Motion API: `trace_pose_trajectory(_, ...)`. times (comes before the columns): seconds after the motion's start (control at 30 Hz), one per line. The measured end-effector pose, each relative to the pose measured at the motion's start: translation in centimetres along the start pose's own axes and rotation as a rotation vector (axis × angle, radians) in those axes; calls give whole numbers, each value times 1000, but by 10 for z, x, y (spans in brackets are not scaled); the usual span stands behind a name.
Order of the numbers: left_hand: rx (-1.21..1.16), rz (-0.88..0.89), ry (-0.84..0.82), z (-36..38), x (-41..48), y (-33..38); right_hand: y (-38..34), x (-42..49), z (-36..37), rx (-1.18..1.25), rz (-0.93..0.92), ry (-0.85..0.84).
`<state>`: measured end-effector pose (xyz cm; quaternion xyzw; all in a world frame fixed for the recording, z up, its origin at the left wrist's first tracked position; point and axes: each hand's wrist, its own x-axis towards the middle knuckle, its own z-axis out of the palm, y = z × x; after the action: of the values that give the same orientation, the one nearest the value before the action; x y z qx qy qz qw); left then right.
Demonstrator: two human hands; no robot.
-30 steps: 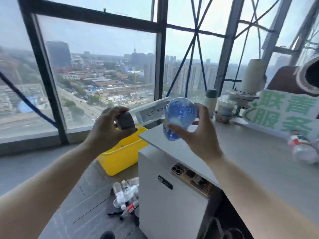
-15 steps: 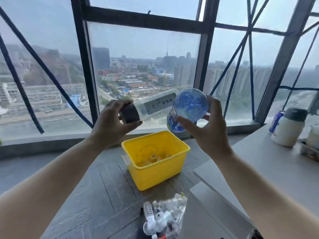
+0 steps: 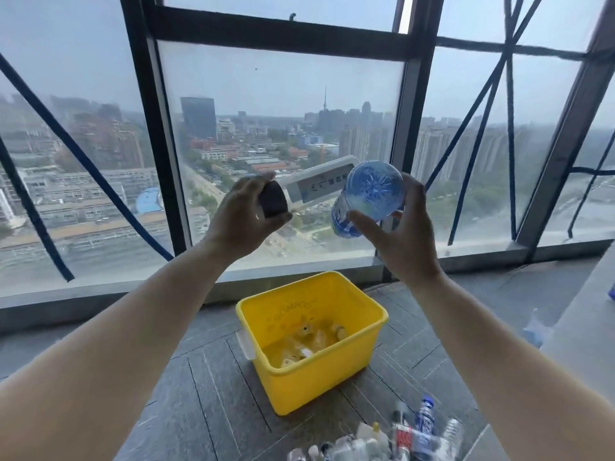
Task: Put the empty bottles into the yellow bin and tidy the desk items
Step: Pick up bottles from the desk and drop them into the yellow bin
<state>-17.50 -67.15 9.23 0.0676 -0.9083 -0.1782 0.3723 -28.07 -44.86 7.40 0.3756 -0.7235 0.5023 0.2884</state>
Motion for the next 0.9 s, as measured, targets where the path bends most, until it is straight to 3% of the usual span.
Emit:
trace_pose_trajectory(0.07, 339, -201, -324, 24, 14, -23, 44, 8, 30, -207, 288, -283)
trace_pose_trajectory(0.13, 433, -342, -543, 46, 11, -40, 81, -3, 50, -398, 627, -582)
trace_pose_trajectory(0.2, 393, -292, -595, 63, 2, -53, 97, -21, 54, -443, 653, -686)
trace_pose_trajectory(0.47, 306, -143, -620, 73, -22, -28, 91, -50, 12, -425, 669, -731)
trace_pose_trajectory(0.9, -109, 166, -429, 17, -99, 132, -20, -121, -140, -326, 459, -504)
